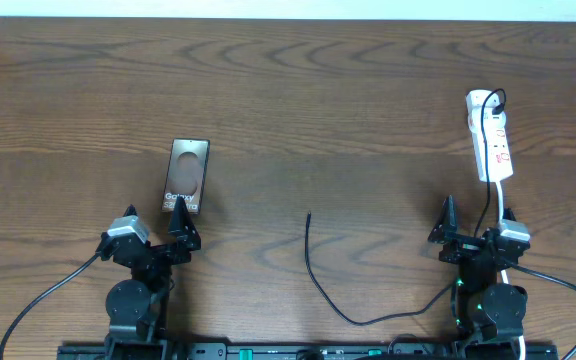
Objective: Plug charger to phone and switch on socket
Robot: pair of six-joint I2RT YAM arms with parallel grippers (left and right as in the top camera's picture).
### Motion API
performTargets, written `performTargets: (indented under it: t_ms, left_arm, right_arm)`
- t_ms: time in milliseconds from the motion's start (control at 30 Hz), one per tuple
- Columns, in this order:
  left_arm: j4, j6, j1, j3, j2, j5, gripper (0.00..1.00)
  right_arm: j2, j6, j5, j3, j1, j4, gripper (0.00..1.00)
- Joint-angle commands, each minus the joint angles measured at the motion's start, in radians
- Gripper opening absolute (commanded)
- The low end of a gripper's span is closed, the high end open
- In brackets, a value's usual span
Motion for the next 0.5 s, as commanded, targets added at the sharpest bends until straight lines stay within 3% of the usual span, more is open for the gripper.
performTargets:
  t_ms: [0,467]
  left_arm:
    - [-0.041,0.014,-0.003,-0.018,0.0,-0.02,0.91]
    - [-0.041,0.014,-0.003,-0.018,0.0,-0.02,0.93]
  right_arm:
    - [-0.007,-0.01,0.007,-0.001,0.009,-0.005,0.99]
    - [-0.007,-0.01,0.007,-0.001,0.009,-0.005,0.99]
